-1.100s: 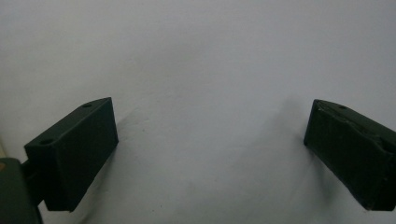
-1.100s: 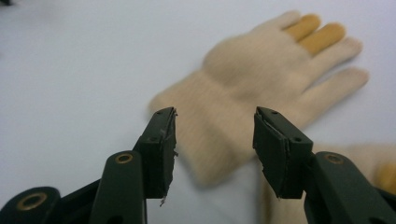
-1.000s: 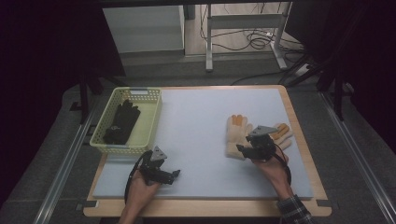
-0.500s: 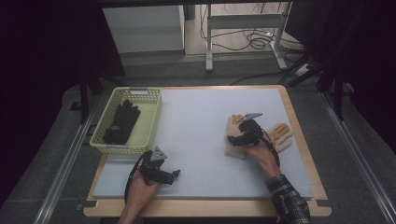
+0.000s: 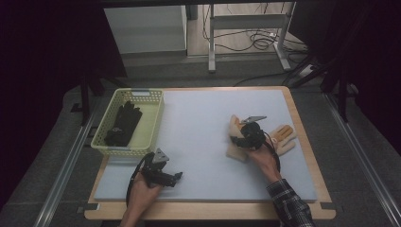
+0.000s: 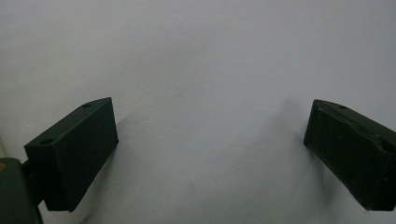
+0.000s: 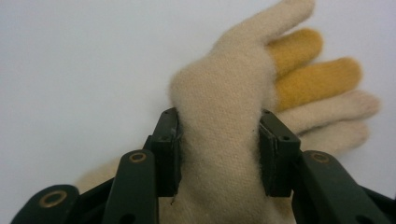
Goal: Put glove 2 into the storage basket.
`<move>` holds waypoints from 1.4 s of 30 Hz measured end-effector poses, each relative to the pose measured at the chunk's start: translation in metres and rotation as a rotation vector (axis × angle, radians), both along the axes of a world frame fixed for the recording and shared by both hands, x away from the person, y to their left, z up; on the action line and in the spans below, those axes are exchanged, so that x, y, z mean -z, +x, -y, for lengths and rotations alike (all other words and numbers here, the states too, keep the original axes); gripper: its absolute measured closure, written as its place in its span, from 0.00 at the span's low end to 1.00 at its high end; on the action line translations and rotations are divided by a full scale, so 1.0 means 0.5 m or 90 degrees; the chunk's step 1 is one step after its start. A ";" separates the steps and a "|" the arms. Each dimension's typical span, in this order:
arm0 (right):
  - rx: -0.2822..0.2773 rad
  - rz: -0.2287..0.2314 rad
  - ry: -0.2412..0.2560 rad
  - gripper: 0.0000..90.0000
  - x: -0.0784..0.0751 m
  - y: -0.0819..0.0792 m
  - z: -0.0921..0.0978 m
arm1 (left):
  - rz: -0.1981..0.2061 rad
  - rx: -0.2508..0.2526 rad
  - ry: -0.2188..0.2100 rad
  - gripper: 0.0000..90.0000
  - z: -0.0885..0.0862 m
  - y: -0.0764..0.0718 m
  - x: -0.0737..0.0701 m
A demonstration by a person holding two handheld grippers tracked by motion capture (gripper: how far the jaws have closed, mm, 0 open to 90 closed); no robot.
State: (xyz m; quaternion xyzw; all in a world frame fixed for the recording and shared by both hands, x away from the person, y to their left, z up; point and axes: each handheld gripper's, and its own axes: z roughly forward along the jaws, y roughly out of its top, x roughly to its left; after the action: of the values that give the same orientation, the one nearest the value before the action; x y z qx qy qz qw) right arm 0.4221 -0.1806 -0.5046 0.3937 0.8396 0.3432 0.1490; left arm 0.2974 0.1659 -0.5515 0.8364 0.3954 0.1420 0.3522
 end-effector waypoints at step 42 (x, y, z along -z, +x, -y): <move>-0.124 -0.001 0.000 0.89 0.036 -0.189 -0.017 | 0.001 0.001 0.001 0.03 0.000 0.000 0.000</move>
State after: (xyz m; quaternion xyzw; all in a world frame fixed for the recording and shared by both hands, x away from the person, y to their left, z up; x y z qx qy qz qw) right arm 0.3276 -0.1721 -0.5227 0.3103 0.8742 0.3555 0.1143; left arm 0.2974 0.1659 -0.5515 0.8367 0.3948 0.1424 0.3519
